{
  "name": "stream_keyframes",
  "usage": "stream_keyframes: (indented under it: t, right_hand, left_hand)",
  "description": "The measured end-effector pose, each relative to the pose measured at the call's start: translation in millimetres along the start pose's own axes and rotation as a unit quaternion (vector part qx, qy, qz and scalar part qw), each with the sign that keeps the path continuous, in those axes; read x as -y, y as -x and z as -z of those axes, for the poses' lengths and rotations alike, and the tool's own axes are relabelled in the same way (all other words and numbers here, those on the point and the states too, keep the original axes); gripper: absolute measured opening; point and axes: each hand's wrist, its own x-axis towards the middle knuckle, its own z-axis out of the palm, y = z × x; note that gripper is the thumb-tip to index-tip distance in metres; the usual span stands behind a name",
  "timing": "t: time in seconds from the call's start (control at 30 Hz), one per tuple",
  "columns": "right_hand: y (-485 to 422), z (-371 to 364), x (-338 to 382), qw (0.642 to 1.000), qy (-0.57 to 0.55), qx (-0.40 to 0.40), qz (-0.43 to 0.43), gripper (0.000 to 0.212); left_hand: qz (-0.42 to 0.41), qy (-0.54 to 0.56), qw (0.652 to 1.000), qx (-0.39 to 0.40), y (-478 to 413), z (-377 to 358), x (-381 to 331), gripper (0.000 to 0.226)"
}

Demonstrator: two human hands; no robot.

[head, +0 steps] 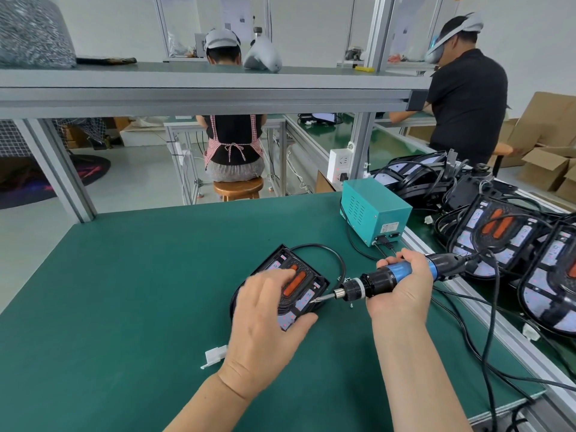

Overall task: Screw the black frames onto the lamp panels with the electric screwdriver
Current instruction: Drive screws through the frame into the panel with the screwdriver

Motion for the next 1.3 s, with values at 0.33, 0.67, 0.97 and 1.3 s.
stream_keyframes:
  t: [0.33, 0.67, 0.97, 1.3]
  right_hand:
    - [-11, -32, -10, 0.997, 0.032, 0.022, 0.066, 0.021]
    - [-29, -95, -32, 0.976, 0.057, 0.083, 0.193, 0.018]
    - [-39, -111, -60, 0.954, 0.125, 0.137, 0.237, 0.029]
    - [-43, -113, -77, 0.937, 0.157, 0.171, 0.261, 0.02]
  left_hand:
    - [0.414, 0.04, 0.877, 0.241, -53, 17, 80, 0.066]
    - [0.393, 0.206, 0.843, 0.303, -62, 3, 76, 0.035]
    - [0.374, 0.187, 0.86, 0.294, -59, -1, 81, 0.032]
    - [0.369, 0.19, 0.863, 0.288, -58, -3, 85, 0.032]
